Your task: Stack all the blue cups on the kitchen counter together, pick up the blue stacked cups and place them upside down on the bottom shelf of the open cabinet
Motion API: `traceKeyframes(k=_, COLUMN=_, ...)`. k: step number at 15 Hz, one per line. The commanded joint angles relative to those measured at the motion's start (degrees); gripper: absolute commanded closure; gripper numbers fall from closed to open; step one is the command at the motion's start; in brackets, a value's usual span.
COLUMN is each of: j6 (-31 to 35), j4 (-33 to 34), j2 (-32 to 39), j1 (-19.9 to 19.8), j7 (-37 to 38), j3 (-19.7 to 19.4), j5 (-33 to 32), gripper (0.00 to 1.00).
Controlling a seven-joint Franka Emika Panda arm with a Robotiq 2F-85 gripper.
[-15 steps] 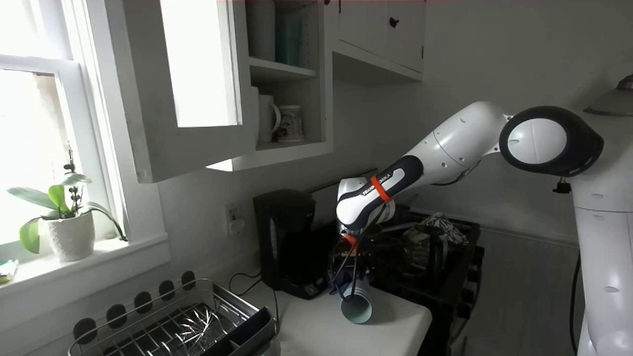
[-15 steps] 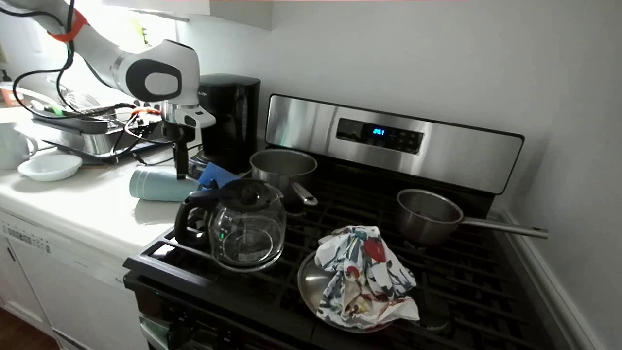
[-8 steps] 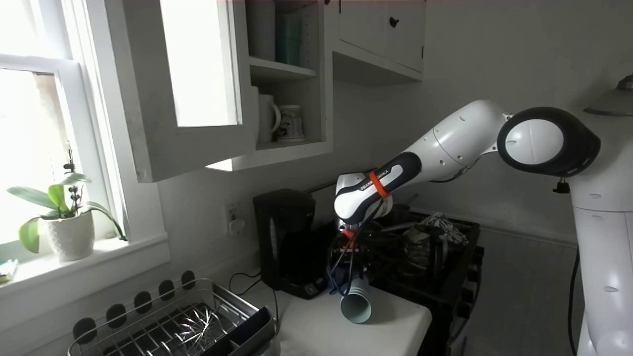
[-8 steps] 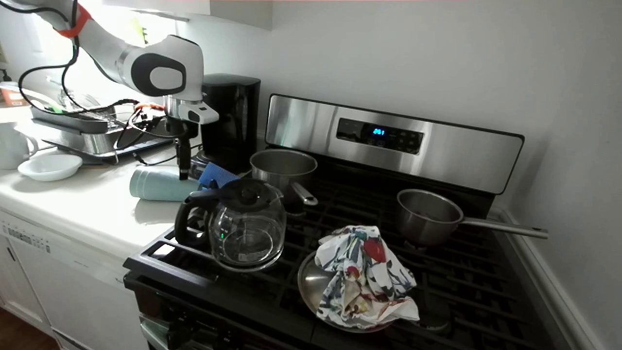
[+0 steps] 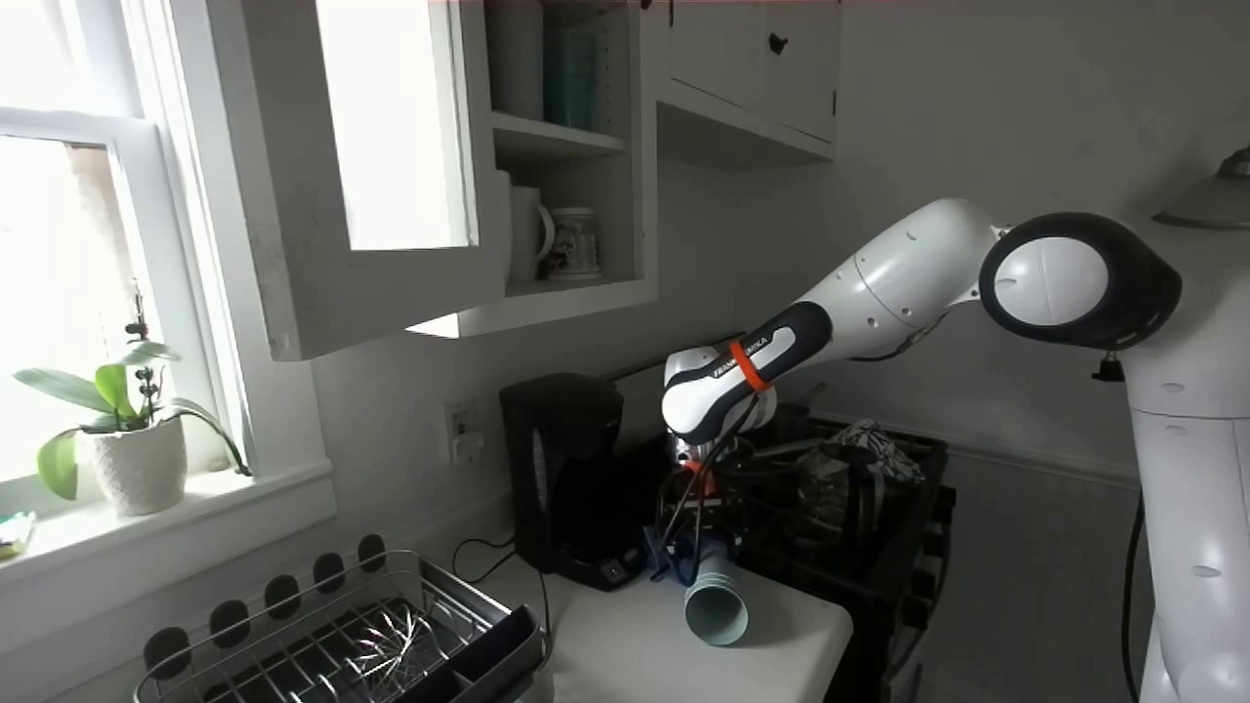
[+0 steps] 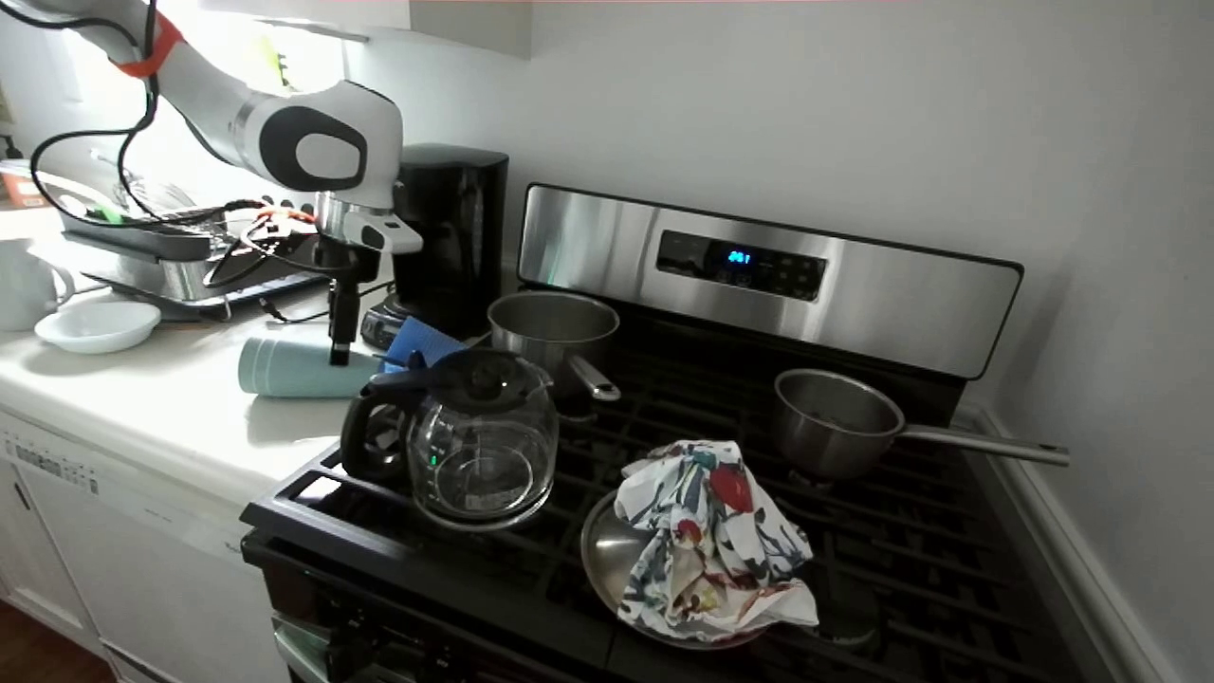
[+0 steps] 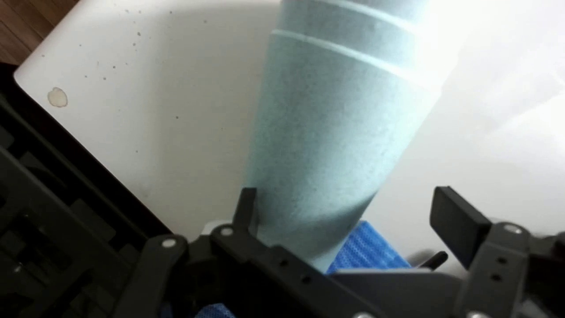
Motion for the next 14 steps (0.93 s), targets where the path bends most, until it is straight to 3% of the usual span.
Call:
traceKeyframes(k=1, j6=-2.4, j4=1.2, j2=1.4, j1=1.0, j7=2.6, j3=-0.7, j5=-1.7, gripper=0.0)
traceKeyframes(k=6, j6=-2.9, j4=0.7, j2=4.1, j1=1.8, j7=4.5, j3=-0.7, j5=-2.2, gripper=0.0)
traceKeyframes(k=7, j6=-2.6, j4=0.6, j2=4.4, j1=1.9, j7=4.2, j3=-0.6, j5=-1.9, gripper=0.05)
traceKeyframes(k=8, j6=-1.8, j4=0.4, j2=4.2, j1=1.8, j7=3.3, j3=-0.4, j5=-1.2, gripper=0.26)
traceKeyframes(k=12, j6=2.3, j4=-0.5, j2=1.9, j1=2.2, j7=1.5, j3=-0.2, j5=-1.3, gripper=0.4)
traceKeyframes(k=14, j6=4.9, j4=-1.3, j2=0.0, j1=2.5, j7=0.5, j3=0.0, j5=-1.5, gripper=0.4)
